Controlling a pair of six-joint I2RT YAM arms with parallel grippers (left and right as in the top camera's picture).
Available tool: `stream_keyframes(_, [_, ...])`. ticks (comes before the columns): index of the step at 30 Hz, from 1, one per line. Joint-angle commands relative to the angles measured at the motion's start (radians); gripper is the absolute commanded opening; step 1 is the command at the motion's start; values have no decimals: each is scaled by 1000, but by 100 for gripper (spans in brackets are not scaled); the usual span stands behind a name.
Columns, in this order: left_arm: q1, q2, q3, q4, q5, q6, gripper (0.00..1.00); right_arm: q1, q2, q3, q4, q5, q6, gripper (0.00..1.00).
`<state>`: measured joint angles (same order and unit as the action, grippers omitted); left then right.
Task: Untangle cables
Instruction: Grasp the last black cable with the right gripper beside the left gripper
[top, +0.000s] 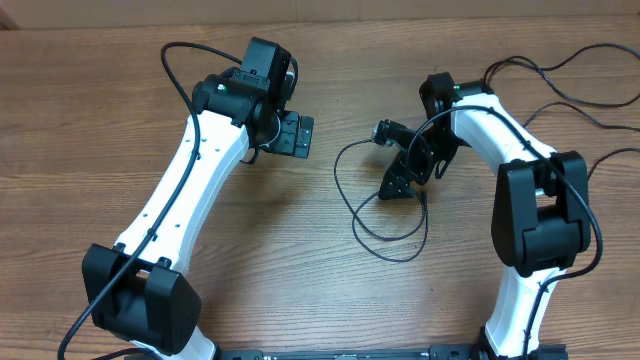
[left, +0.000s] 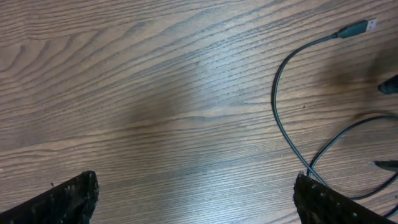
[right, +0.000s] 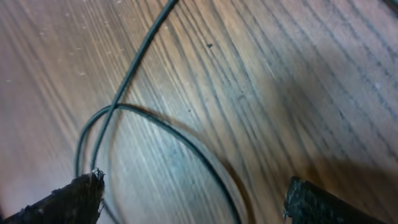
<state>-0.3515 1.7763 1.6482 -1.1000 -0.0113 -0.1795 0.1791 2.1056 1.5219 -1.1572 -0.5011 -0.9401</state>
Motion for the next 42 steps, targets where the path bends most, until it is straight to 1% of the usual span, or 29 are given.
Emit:
stream_keyframes(1, [-2, -11, 10, 1, 12, 23, 100, 2, -1, -58, 30, -16, -35, 93])
stream_keyframes(5, [-2, -11, 10, 1, 12, 23, 100, 2, -1, -114, 76, -13, -37, 94])
stream_keyframes(11, [-2, -11, 10, 1, 12, 23, 100, 2, -1, -131, 77, -17, -37, 93])
stream_keyframes(21, [-2, -11, 10, 1, 12, 23, 100, 2, -1, -136, -1, -16, -37, 92])
stream_keyframes(24, [-2, -11, 10, 1, 12, 23, 100, 2, -1, -137, -24, -10, -37, 90])
stream_keyframes(29, [-2, -11, 10, 1, 12, 23, 100, 2, -1, -137, -35, -9, -37, 79])
stream_keyframes(33, [-2, -11, 10, 1, 12, 23, 100, 2, -1, -140, -34, -9, -37, 79])
stream_keyframes(42, [-2, -11, 10, 1, 12, 23, 100, 2, -1, -187, 0, 17, -37, 69])
